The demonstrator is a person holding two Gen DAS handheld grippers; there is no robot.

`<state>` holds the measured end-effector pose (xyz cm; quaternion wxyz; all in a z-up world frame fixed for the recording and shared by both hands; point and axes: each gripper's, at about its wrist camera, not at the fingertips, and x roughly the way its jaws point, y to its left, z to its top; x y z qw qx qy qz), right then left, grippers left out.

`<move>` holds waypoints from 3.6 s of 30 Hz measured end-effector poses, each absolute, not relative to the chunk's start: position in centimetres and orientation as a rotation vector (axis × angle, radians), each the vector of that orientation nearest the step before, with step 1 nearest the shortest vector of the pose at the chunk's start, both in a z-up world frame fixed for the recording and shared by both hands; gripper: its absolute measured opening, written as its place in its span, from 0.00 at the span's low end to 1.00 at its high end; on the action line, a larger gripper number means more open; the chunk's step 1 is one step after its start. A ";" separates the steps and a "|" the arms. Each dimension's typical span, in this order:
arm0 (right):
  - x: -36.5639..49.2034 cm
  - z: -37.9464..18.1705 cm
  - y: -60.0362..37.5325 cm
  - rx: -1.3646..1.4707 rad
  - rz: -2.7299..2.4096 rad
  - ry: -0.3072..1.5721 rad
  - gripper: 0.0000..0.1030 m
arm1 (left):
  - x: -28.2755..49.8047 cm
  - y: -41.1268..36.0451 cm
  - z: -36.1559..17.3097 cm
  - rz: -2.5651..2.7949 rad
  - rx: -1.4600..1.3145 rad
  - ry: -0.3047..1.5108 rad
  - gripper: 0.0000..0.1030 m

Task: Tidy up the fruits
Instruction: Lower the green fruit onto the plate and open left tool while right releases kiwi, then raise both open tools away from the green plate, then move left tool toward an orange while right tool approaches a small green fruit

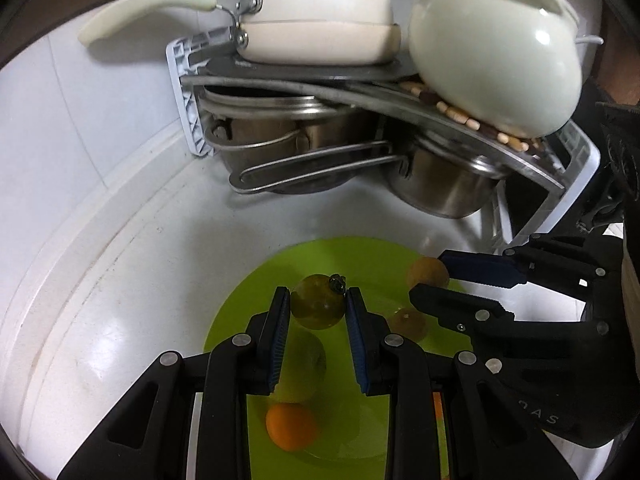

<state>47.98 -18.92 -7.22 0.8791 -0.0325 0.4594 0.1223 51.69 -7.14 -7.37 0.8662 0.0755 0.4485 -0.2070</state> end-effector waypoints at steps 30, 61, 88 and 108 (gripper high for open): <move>46.6 -5.7 -19.2 -0.066 0.273 0.925 0.32 | 48.6 -5.7 -4.5 -0.388 0.144 0.888 0.32; 31.7 3.3 -19.4 -0.014 0.239 0.668 0.47 | 33.0 -2.3 4.7 -0.356 0.098 0.649 0.64; 25.2 -3.1 -20.0 0.006 0.141 0.802 0.51 | 26.6 -1.5 -2.7 -0.319 0.083 0.799 0.68; 26.3 -9.0 -20.3 0.019 0.145 0.988 0.51 | 28.5 -2.1 -9.5 -0.321 0.078 0.988 0.67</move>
